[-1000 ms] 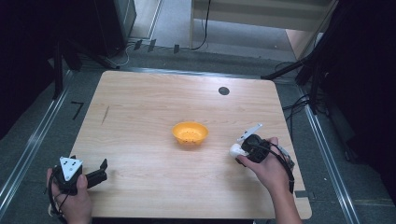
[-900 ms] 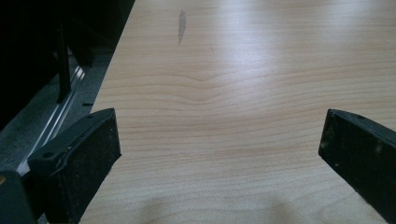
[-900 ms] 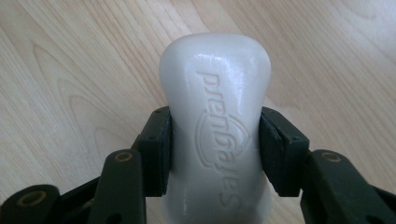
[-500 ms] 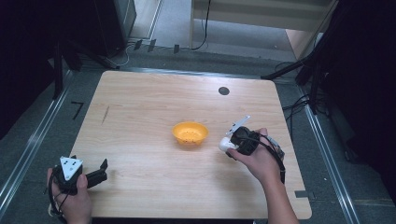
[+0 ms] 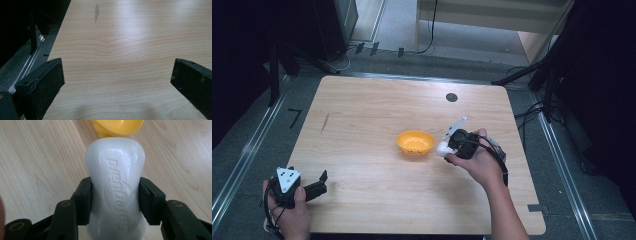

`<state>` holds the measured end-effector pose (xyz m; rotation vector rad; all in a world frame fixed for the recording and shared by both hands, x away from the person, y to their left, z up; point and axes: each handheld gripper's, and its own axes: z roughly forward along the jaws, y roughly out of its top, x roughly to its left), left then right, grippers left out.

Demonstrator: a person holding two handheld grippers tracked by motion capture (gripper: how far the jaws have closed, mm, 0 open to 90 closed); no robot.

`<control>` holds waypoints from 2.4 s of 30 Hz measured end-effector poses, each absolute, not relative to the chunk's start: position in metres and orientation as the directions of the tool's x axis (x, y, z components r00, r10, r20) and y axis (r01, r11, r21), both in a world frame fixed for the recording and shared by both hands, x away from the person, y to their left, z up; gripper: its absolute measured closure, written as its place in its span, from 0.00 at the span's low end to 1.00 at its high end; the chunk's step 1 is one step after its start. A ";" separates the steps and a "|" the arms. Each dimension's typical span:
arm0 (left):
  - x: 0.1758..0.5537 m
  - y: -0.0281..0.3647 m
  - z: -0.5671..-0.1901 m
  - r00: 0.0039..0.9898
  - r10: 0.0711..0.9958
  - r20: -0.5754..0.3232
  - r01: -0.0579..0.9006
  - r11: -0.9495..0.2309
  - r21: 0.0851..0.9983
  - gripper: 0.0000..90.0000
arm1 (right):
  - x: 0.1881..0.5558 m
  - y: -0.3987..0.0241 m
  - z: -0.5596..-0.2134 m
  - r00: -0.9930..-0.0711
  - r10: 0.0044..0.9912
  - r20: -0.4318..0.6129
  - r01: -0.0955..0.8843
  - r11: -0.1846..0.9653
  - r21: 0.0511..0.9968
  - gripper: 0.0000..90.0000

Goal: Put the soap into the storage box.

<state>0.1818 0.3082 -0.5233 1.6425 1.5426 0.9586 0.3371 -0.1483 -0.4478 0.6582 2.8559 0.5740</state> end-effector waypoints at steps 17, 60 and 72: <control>0.182 0.307 -0.523 0.025 0.997 0.067 0.497 -0.071 0.865 0.00 | 0.353 -0.117 -0.437 -0.934 0.344 -0.101 0.277 0.872 0.403 0.57; 0.182 0.309 -0.523 0.025 0.998 0.053 0.496 -0.058 0.867 0.00 | 0.390 -0.047 -0.441 -0.985 0.092 -0.146 0.032 0.927 0.373 0.56; 0.182 0.309 -0.523 0.026 0.998 0.051 0.495 -0.057 0.867 0.00 | 0.394 -0.044 -0.449 -0.987 0.082 -0.136 0.029 0.936 0.350 0.56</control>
